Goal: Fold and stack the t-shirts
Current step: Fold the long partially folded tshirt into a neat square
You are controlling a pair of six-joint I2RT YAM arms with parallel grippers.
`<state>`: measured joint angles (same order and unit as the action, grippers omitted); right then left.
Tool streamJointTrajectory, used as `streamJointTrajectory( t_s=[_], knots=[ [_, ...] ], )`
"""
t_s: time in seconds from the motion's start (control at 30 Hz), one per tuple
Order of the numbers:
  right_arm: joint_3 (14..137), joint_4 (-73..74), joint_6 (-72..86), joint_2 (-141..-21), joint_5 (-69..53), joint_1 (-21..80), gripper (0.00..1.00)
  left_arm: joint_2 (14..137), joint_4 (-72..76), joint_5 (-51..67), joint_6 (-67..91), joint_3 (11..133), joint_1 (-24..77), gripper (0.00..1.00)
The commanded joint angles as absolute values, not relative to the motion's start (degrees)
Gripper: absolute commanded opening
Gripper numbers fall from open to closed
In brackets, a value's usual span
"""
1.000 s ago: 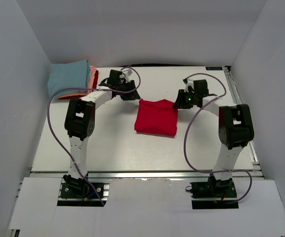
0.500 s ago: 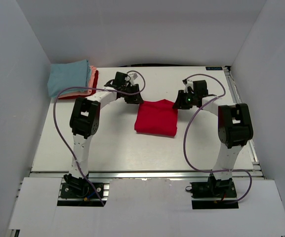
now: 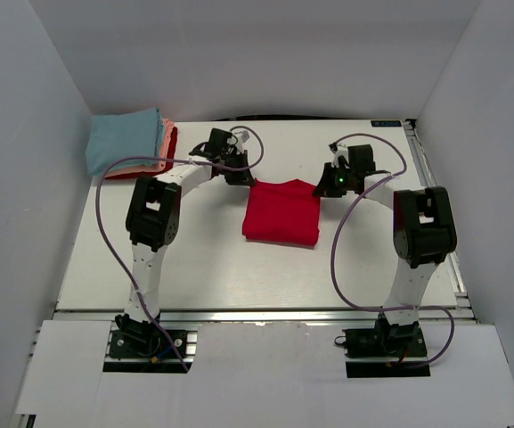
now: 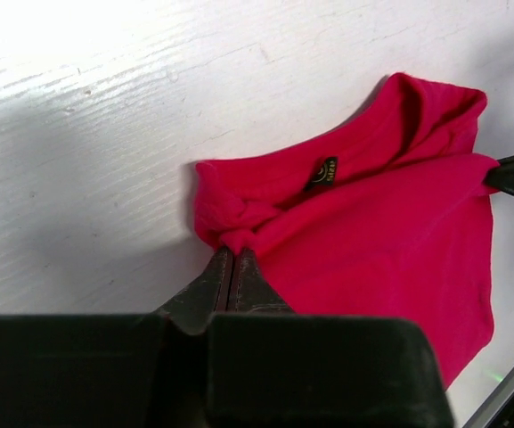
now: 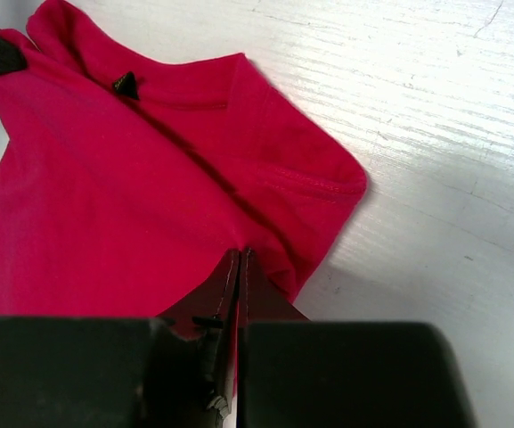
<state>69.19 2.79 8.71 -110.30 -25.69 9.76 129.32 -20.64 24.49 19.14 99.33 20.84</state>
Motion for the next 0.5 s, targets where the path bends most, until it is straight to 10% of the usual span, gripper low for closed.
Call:
streamJointTrajectory(
  t_s=[0.0, 0.47],
  knots=[
    [68.99, 1.14, 8.96, -105.75, -25.93, 9.58, 0.00, 122.79, -22.31, 22.85, 17.49, 103.00, 21.01, 0.00],
    [72.33, 4.22, 8.88, -101.86, -23.99, 9.23, 0.00, 124.89, -29.53, 22.68, 15.65, 114.33, 21.62, 0.00]
  ],
)
